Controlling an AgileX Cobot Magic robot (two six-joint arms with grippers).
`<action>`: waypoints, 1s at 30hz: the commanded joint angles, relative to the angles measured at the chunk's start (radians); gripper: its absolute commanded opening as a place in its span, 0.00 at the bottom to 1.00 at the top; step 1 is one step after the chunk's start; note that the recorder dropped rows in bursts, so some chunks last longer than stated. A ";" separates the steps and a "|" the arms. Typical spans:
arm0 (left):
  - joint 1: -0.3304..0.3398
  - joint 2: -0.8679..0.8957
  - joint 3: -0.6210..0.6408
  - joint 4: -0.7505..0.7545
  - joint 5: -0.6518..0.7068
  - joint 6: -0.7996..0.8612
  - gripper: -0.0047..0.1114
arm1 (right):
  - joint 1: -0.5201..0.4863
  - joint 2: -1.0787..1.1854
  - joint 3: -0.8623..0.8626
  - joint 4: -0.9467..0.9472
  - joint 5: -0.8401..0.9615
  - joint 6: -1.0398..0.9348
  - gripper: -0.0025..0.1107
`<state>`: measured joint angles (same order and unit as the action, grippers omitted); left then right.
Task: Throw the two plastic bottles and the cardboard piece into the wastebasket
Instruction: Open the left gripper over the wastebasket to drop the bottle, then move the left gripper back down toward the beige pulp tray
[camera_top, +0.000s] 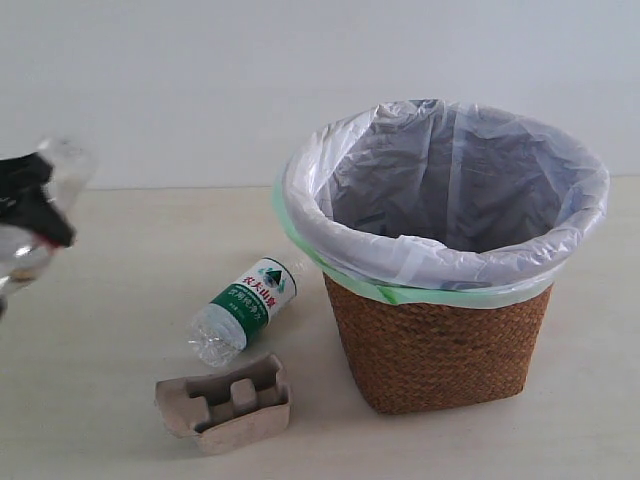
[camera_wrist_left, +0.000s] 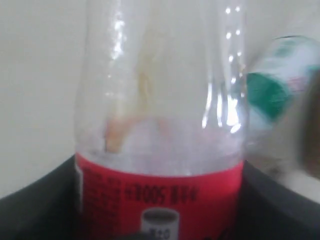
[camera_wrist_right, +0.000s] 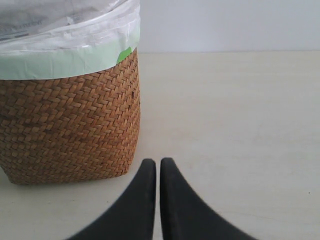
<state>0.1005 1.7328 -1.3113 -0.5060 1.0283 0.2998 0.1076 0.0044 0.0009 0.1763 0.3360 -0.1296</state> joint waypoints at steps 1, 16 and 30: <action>-0.195 0.110 -0.233 -0.683 0.113 0.340 0.10 | -0.005 -0.004 -0.001 -0.005 -0.006 -0.004 0.02; -0.514 0.316 -1.015 0.113 0.193 -0.411 0.63 | -0.005 -0.004 -0.001 -0.005 -0.006 -0.004 0.02; -0.442 0.201 -0.695 0.506 0.193 -0.411 0.61 | -0.005 -0.004 -0.001 -0.005 -0.006 -0.004 0.02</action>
<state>-0.3558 1.9661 -2.0838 -0.0622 1.2198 -0.1114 0.1076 0.0044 0.0009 0.1763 0.3360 -0.1296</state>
